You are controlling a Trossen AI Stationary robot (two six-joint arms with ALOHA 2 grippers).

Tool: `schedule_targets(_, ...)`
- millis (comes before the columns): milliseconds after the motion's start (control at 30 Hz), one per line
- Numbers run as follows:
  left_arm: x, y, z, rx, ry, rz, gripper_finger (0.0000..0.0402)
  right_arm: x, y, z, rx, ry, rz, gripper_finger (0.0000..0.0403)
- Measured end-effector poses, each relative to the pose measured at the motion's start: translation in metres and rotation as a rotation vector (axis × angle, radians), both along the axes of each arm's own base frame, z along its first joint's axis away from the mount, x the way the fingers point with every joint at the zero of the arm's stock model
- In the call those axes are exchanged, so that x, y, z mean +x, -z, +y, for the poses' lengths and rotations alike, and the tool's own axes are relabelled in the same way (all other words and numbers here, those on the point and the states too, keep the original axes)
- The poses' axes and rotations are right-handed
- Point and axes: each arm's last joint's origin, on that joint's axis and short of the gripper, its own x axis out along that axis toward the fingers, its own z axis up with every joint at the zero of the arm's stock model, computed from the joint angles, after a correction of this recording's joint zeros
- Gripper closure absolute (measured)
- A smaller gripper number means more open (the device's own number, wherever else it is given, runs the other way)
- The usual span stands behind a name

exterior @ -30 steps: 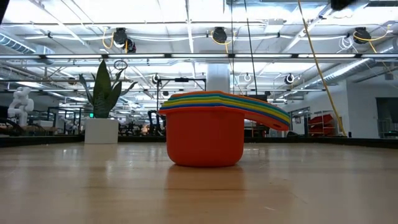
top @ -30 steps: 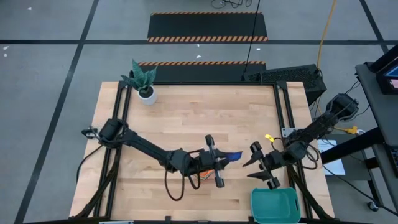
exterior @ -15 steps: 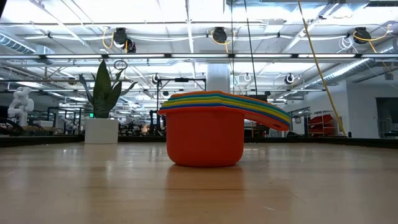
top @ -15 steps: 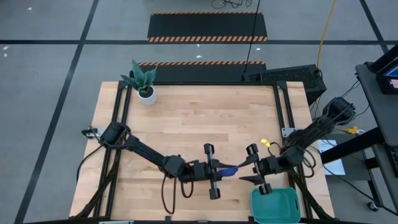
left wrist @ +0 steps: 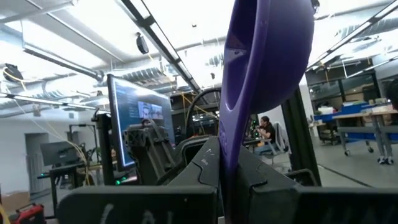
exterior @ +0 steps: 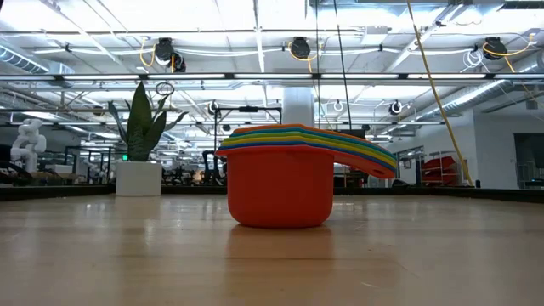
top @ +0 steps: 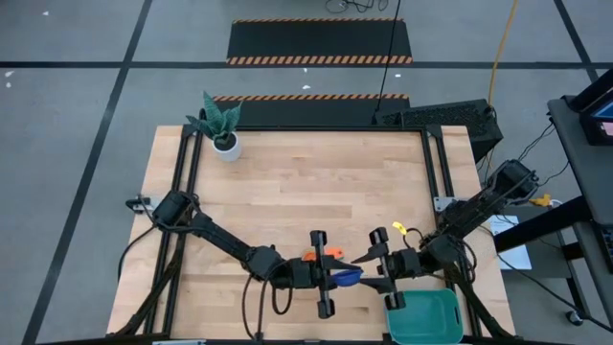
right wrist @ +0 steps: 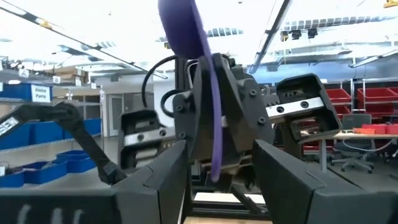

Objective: Nest measuring cups in basket
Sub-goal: Stack the dark blue measuring cup on top of the orange measuring cup

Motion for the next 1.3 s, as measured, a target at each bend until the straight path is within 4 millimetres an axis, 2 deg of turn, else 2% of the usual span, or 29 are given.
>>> schedule_targets(233,-0.003,0.001,-0.006,0.05,-0.014,0.007,0.0393,0.011,-0.001,0.0,0.06,0.002,0.011,0.0267)
schedule_targets(400,-0.007,0.001,-0.014,0.106,-0.036,0.008,0.0393,0.01,-0.001,0.002,0.056,-0.014,0.008,0.0317)
schedule_targets(600,-0.007,0.001,-0.014,0.113,-0.04,0.008,0.0392,0.009,0.0,0.003,0.025,-0.014,0.009,0.0391)
schedule_targets(767,-0.005,0.002,-0.014,0.131,-0.032,0.042,0.0385,0.009,0.0,0.003,0.006,-0.003,0.008,0.0396)
schedule_targets(833,-0.006,0.004,-0.016,0.113,-0.039,0.063,0.0366,0.007,-0.001,0.005,-0.019,0.003,0.011,0.04)
schedule_targets(933,-0.011,0.006,-0.023,0.043,-0.084,0.107,0.0316,-0.001,-0.01,0.006,-0.035,0.01,-0.024,0.0401)
schedule_targets(1133,-0.031,0.003,-0.043,-0.078,-0.258,0.173,0.0217,-0.026,-0.03,0.009,-0.1,0.04,-0.029,0.0402)
schedule_targets(1300,-0.043,0.004,-0.049,-0.23,-0.448,0.246,0.0182,-0.042,-0.033,0.012,-0.202,0.159,0.06,0.0402)
